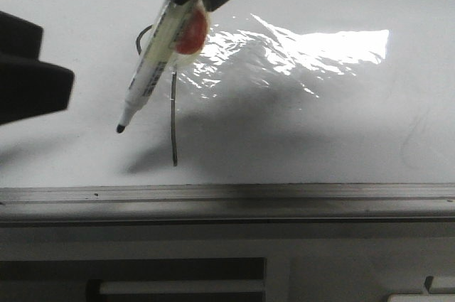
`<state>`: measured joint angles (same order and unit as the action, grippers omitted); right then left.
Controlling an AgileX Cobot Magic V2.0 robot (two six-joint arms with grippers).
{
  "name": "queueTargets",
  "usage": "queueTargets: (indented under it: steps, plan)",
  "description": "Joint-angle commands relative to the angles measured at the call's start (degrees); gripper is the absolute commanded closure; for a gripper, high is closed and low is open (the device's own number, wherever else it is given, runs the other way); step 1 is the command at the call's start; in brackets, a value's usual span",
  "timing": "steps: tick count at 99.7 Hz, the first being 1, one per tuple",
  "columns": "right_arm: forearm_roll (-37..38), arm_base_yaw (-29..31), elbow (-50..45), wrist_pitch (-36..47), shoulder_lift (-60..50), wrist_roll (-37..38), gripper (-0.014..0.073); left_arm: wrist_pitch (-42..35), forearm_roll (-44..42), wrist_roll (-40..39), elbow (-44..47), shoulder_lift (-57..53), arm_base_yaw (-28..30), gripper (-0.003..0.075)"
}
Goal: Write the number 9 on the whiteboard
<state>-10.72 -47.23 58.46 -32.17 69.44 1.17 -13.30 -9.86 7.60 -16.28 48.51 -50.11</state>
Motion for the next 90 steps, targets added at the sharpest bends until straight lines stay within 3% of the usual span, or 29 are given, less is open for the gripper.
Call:
queueTargets:
  steps: [1,47,54,74,90]
  plan:
    - [0.2,-0.98,1.81,4.42,-0.42,-0.15,0.0662,-9.14,-0.27,-0.2,-1.54,2.88,-1.66,0.0356]
    - [-4.35,-1.71,1.13,3.66,-0.09,-0.05,0.0662,-17.98,4.92,-0.31,-1.66,11.67,-3.69,0.0367]
    - [-4.35,-1.71,1.13,3.3,-0.09,-0.05,0.0662,-17.88,4.92,-0.31,-1.66,11.92,-3.69,0.0428]
    - [-4.35,-1.71,1.13,3.3,-0.09,-0.05,0.0662,-17.99,4.92,-0.31,-1.66,12.06,-3.69,0.0738]
    - [-4.35,-1.71,1.13,3.3,-0.09,-0.05,0.0662,-17.99,4.92,-0.31,-1.66,12.06,-3.69,0.0741]
